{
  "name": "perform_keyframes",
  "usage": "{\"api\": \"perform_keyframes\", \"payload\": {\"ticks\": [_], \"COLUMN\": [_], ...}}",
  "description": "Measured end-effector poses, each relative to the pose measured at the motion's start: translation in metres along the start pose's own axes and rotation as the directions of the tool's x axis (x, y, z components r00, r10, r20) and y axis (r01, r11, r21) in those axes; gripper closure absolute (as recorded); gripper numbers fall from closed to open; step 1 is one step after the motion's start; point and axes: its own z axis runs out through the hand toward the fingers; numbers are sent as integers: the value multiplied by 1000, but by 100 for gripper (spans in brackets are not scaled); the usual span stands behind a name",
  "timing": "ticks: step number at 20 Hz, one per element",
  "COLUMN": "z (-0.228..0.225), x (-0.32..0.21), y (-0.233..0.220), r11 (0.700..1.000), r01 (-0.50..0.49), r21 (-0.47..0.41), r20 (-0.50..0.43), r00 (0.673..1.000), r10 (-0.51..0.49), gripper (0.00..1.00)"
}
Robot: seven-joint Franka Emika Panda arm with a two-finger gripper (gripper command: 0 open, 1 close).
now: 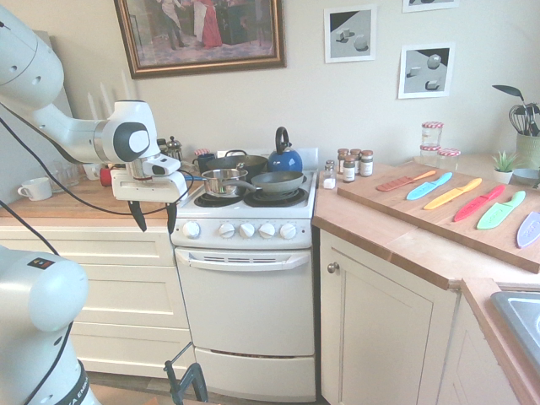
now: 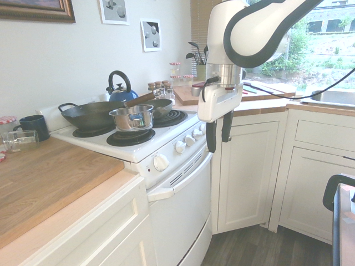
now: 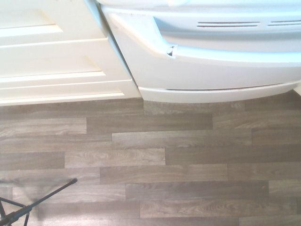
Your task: Open the oven
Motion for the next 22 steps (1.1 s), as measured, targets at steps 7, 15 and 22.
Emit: {"api": "perform_keyframes", "payload": {"ticks": [7,15,22], "z": [39,122,144], "x": [7,81,137], "y": [6,33,1], "r11": [998,990,993], "r01": [-58,-138,-101], "r21": [-37,-6,53], "r20": [17,-99,-142], "r00": [998,986,984], "r10": [59,137,108], "gripper": [0,0,0]}}
